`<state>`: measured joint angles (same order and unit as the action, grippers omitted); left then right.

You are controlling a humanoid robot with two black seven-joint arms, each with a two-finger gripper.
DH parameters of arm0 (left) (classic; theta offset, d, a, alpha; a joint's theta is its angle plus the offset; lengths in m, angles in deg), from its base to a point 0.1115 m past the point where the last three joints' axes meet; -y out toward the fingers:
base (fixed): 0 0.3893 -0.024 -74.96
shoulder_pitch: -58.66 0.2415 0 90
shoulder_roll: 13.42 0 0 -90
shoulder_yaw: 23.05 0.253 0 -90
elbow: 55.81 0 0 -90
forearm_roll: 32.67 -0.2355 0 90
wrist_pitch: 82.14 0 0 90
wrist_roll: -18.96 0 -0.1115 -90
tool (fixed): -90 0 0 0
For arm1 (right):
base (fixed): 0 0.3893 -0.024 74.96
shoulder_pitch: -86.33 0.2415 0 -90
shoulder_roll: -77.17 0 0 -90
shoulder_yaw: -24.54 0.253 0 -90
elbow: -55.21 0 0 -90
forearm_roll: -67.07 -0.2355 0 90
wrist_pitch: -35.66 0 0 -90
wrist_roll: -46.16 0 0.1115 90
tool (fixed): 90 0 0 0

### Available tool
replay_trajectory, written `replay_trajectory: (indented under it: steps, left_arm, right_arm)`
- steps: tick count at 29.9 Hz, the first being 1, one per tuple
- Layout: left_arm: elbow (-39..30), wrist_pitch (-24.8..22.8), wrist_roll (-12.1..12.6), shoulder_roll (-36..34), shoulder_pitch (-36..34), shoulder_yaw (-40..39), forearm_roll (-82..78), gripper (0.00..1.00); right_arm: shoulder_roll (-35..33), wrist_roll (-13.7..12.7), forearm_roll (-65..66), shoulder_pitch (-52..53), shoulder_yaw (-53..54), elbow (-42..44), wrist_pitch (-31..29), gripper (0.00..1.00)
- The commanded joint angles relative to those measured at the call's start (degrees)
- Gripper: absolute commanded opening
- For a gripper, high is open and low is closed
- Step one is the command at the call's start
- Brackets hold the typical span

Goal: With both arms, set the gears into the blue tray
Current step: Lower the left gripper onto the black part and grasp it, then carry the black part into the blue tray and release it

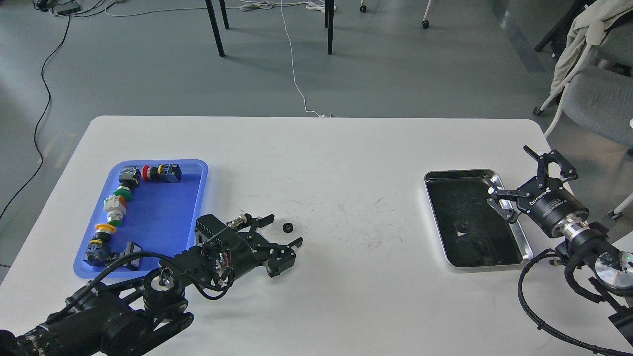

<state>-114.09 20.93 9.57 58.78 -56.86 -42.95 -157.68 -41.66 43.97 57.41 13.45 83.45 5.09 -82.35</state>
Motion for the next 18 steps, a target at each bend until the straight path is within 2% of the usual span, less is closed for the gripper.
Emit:
replay_trajectory:
  steps: [1,9,10,11,12,18]
  left_arm:
    - [1.15,0.47,0.07,0.66,0.03,0.12,0.01,0.71]
    - [1.85,0.91,0.08,0.84,-0.67,0.21,0.01,0.4]
    - [1.94,0.91,0.08,0.75,-0.76,0.21,0.01,0.33]
    - [2.03,0.91,0.16,0.75,-0.67,0.21,0.01,0.18]
    - [2.12,1.17,0.16,0.84,-0.76,0.21,0.01,0.08]
    - [1.94,2.58,0.08,0.66,-0.85,0.12,0.01,0.05]
  right_arm:
    - [0.09,-0.01,0.0,0.02,0.06,0.02,0.01,0.97]
    - [0.44,-0.01,0.09,0.02,-0.11,0.11,0.01,0.97]
    - [0.44,-0.01,0.09,0.02,-0.11,0.11,0.01,0.97]
    - [0.44,-0.01,0.09,0.02,-0.11,0.11,0.01,0.97]
    - [0.44,-0.01,0.09,0.02,-0.11,0.11,0.01,0.97]
    - [0.44,-0.01,0.09,0.11,-0.11,0.11,0.01,0.97]
